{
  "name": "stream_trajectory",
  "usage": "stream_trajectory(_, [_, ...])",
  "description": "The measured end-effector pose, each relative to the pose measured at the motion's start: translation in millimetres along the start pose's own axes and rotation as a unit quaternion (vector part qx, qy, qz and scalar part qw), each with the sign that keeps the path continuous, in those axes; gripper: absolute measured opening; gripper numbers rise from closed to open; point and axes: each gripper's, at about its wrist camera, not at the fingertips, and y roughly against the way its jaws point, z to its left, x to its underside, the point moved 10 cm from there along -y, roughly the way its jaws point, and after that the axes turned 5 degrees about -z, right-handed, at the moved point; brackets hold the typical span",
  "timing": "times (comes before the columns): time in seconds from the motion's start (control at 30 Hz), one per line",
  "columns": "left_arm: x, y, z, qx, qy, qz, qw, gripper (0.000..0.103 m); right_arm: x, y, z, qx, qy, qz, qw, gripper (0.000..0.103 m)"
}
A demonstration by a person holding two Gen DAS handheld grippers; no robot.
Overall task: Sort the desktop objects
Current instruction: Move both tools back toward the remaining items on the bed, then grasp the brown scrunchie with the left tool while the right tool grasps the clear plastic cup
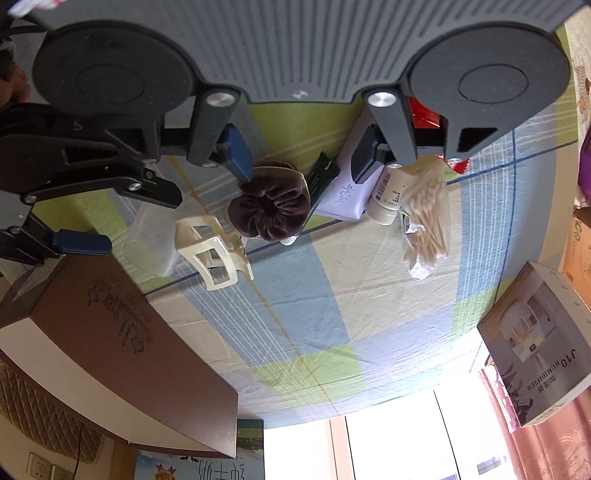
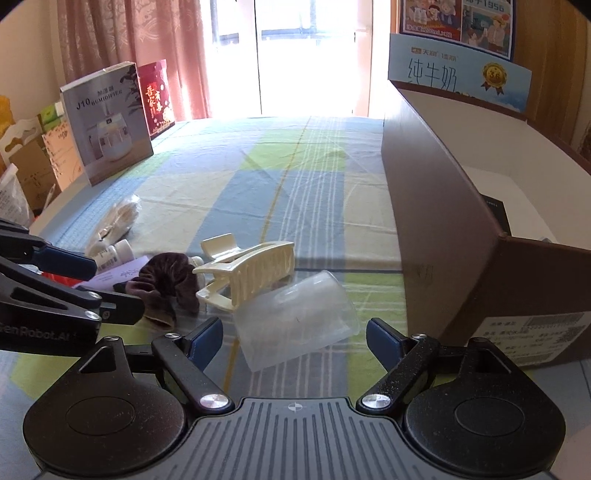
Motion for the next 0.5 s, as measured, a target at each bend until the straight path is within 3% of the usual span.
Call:
stream_trajectory(0.17, [1.3,-3.5,-0.9,0.008,-0.013,0.004,0.9999,0.054,3.3,-8.4,2.5,0.001,0.012,-0.008,1.0,0.087])
stream_trajectory(0.23, [2.6,-4.1,-1.0,0.011,-0.014,0.006,0.9998,0.054,4.8,-7.2,2.6,0.001,0.017,-0.008,1.0,0.073])
stream_trajectory(0.5, [5.3,-3.8,-3.3,0.021,-0.016,0.007,0.9996,0.054,15.6,14.0,-5.8,0.0,0.009,0.018,1.0,0.072])
